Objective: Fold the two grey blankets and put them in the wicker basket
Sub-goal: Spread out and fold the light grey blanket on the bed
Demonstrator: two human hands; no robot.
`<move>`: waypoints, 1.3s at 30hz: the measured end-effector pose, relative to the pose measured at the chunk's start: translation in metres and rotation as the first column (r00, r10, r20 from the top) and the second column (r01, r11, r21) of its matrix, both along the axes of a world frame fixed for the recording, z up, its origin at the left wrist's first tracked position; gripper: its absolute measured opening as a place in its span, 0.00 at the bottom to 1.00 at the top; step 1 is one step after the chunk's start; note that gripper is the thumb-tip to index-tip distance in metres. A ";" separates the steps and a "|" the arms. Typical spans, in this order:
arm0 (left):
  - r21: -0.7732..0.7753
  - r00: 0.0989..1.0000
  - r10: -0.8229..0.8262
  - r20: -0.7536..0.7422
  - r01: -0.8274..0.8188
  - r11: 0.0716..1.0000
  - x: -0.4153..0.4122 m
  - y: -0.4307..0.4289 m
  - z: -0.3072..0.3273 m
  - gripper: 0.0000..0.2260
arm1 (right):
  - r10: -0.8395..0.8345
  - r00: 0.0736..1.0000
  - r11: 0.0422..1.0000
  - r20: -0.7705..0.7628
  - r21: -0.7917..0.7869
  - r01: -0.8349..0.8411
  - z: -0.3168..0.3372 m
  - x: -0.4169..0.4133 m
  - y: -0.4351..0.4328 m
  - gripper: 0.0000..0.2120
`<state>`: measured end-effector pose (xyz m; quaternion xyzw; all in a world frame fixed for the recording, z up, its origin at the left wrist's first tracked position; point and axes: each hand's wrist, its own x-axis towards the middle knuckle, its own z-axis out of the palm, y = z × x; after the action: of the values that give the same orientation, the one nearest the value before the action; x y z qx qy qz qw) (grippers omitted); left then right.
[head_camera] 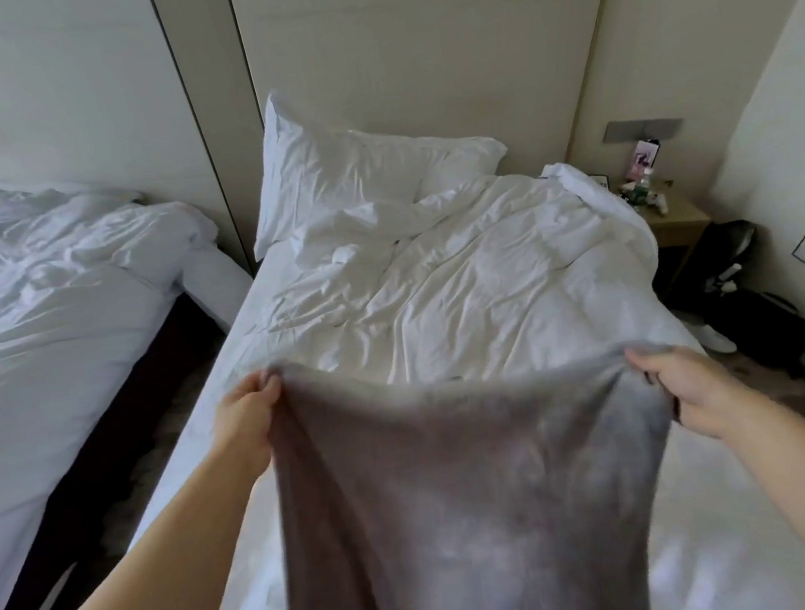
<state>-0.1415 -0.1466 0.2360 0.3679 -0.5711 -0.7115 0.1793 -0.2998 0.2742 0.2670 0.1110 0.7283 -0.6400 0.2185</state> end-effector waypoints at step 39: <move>-0.030 0.956 -0.049 -0.289 0.042 0.999 -0.119 -0.008 0.132 0.18 | -0.242 0.894 0.929 -0.377 -0.356 0.102 0.152 -0.127 -0.064 0.07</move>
<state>-0.2601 -0.1547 0.3678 0.2443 -0.5553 -0.7550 0.2489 -0.4264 0.2105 0.4189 0.0000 0.6286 -0.7775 0.0162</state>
